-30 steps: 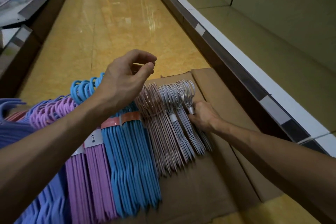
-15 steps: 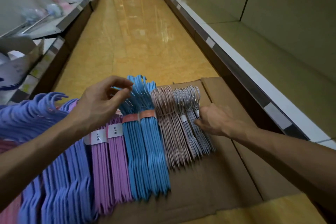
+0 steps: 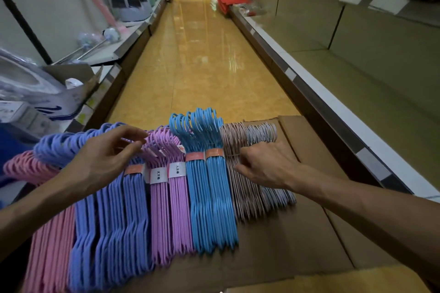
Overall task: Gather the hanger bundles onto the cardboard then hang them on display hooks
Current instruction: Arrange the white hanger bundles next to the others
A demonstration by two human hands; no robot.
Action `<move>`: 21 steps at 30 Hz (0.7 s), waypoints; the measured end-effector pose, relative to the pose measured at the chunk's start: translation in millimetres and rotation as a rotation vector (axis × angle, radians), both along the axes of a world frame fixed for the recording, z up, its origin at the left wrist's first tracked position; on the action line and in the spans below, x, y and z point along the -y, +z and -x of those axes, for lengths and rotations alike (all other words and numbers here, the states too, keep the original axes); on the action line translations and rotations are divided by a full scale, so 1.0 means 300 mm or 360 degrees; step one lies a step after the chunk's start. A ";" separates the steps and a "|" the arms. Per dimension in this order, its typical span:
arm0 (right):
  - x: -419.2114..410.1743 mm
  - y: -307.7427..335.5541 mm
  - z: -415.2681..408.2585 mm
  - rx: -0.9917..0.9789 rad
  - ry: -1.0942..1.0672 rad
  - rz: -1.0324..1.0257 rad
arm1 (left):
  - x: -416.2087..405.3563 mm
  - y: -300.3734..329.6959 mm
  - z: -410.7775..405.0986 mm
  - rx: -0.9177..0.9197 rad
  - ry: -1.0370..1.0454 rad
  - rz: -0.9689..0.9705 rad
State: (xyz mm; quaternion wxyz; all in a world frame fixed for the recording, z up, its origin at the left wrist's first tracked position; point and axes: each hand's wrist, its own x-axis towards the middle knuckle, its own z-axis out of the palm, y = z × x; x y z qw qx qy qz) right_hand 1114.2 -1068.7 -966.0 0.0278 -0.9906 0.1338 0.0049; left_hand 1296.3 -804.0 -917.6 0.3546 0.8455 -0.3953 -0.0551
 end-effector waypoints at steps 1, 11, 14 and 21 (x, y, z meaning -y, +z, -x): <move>0.002 0.002 0.003 0.0003 -0.0005 0.0000 | 0.002 0.002 0.003 0.0008 -0.0002 0.0003; 0.126 -0.041 0.077 0.0042 -0.0275 -0.0071 | 0.160 0.015 0.047 -0.0092 -0.0182 0.0133; 0.201 -0.079 0.113 0.0018 -0.0448 -0.0269 | 0.267 0.013 0.072 -0.0118 -0.0307 0.0159; 0.312 -0.201 0.190 -0.0105 -0.0781 -0.0494 | 0.504 -0.030 0.180 -0.0027 -0.0625 0.0162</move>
